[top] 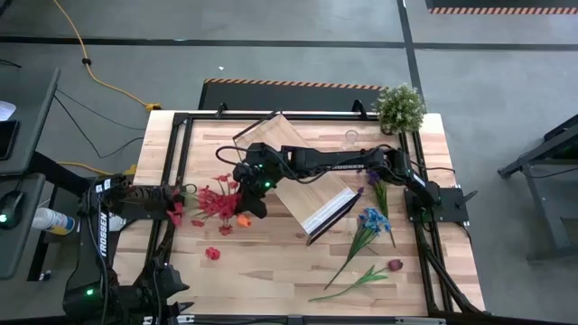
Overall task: Pick and place flowers into a vace then onto a shelf
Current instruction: Put the red flowers into the bottom transparent vase
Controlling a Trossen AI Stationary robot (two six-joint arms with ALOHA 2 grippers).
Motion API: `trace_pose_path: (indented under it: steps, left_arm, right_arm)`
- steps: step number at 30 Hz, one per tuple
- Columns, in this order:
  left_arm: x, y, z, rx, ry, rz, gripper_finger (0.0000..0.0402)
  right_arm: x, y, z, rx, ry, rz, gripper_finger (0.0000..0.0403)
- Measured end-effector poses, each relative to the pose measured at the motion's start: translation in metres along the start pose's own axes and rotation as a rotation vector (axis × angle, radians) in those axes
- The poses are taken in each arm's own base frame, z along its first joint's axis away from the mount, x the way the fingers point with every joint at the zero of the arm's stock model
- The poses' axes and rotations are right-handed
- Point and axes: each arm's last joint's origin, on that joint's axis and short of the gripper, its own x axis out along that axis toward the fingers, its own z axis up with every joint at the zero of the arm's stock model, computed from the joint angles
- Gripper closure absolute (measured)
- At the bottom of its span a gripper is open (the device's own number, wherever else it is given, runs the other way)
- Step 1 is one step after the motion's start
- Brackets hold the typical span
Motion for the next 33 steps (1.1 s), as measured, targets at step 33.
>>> trace_pose_path:
  steps: [33]
  left_arm:
    - [0.000,0.000,-0.001,0.002,0.022,0.008,0.0172]
  right_arm:
    - [-0.008,-0.009,0.010,-0.013,-0.063,0.006,0.0226]
